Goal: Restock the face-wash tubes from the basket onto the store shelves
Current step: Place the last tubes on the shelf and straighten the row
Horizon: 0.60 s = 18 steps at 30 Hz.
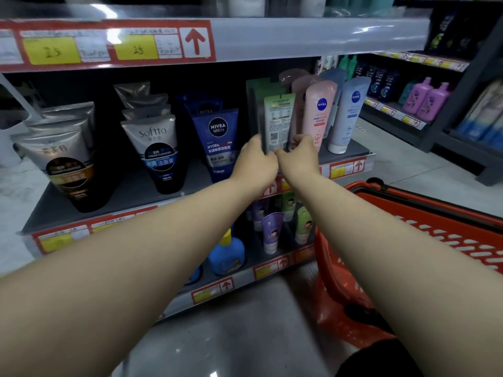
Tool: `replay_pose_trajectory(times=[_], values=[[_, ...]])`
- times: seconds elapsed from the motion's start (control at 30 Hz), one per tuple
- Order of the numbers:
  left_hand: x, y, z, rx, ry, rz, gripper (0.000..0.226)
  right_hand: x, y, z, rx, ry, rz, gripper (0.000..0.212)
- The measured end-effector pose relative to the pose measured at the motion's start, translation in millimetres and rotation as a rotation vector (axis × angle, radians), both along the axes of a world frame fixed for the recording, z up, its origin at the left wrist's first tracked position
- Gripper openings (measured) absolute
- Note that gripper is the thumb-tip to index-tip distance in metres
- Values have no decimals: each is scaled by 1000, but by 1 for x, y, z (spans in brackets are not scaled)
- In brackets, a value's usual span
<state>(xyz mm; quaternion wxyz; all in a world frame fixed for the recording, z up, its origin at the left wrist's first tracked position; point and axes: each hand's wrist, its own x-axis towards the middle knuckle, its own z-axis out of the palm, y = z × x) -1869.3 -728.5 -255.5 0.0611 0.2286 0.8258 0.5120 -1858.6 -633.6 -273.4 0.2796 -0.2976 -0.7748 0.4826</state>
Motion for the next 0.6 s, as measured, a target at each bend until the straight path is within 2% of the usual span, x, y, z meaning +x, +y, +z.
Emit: replay_pose_trajectory(times=[0.2, 0.37, 0.53, 0.6], values=[[-2, 15, -7, 90, -82, -6, 46, -3, 1, -10, -52, 5, 151, 32], [-1, 19, -8, 76, -84, -20, 49, 7, 8, -12, -43, 21, 104, 27], [-5, 25, -8, 4, -76, 48, 43, 14, 13, -12, -1, 24, 58, 13], [-9, 26, -8, -3, -63, 38, 48, 17, 16, -13, 25, 23, 72, 8]])
